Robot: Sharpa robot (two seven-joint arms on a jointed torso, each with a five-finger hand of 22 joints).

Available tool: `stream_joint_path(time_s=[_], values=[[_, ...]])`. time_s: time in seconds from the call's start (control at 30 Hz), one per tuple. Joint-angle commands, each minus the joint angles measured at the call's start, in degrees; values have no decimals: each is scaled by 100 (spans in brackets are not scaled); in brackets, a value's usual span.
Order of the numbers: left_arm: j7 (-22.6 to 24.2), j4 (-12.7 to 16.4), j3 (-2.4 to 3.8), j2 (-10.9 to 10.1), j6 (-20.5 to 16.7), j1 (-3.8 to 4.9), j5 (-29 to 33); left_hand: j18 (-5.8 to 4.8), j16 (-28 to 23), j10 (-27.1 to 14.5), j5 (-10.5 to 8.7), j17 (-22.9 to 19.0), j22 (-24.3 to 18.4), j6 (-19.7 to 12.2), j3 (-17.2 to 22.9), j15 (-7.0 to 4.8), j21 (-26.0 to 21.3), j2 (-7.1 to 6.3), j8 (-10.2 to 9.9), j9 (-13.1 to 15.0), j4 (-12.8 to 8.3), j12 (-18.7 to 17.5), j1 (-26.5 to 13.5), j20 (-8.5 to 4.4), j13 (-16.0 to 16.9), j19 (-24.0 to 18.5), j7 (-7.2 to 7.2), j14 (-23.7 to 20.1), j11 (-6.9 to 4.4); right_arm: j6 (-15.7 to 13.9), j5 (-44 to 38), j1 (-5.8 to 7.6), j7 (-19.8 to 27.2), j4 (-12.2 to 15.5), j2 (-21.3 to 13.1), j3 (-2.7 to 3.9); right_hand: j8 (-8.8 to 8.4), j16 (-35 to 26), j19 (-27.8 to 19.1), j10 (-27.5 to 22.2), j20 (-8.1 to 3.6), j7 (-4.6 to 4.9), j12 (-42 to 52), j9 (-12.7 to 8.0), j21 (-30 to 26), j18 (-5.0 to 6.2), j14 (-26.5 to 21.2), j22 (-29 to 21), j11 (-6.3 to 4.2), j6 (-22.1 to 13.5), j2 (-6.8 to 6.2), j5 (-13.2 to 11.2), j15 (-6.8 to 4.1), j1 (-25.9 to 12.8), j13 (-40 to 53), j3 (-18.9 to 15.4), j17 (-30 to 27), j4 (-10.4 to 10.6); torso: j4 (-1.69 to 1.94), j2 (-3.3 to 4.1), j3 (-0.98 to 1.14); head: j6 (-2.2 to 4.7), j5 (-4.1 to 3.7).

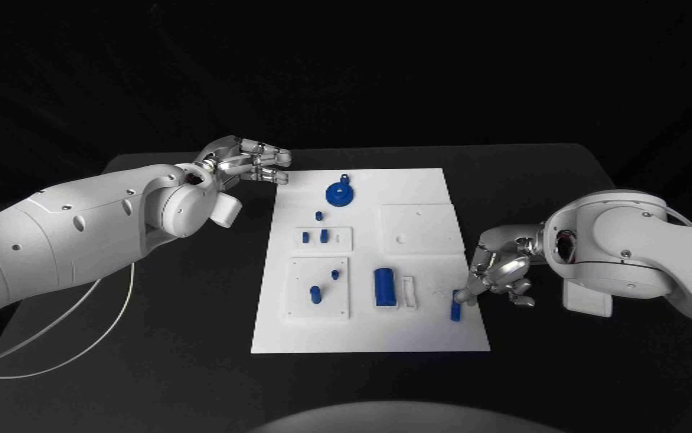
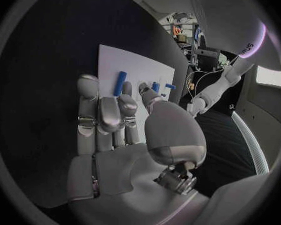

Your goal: Assemble the parts on the task board

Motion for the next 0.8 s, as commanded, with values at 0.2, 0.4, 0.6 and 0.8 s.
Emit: stream_joint_path(time_s=[0.2,0.4,0.6,0.8], values=[[128,22,3,-22,15,-9,-10,-27,-29,28,-176,18,-68,-17,-216,-17,0,29,-10,-1,12,26,-24,15,8,53,-28,-17,-12,-18,-643,-190,-390,-23,-26,-38,-12,16,241,3,54,0,9,6,-10,-3,41,9,37,41,-44,-142,63,-88,-15,100,2,141,8,3,3,-9,-40],[128,42,3,-44,28,-10,-10,-30,-29,27,-192,20,-140,-18,-390,-15,-24,78,-10,-1,22,28,1,16,9,79,-26,-19,-11,-332,-1039,-383,-443,-51,33,-44,-15,8,249,13,31,26,-14,-10,13,-14,35,17,26,68,-537,-237,51,-334,-19,437,4,889,11,11,7,-17,-42],[113,61,3,-67,46,-10,-10,-31,-30,21,-185,20,-192,-17,-453,-15,-33,117,-11,-1,19,26,28,15,8,96,-27,-22,-9,-592,-1153,-487,-473,-77,120,-45,-8,-3,251,10,18,26,-22,-32,17,-16,36,17,32,62,-638,-231,40,-337,4,252,9,1282,15,12,6,-40,-24],[92,70,3,-84,53,-10,-10,-31,-30,20,-183,20,-193,-16,-451,-14,-33,120,-10,-1,17,26,32,15,8,96,-27,-24,-9,-841,-1177,-544,-514,-102,193,-46,-7,-26,251,11,12,30,-42,-54,8,-13,37,7,30,55,-735,-229,34,-174,31,34,12,1658,20,10,3,-53,-2]])
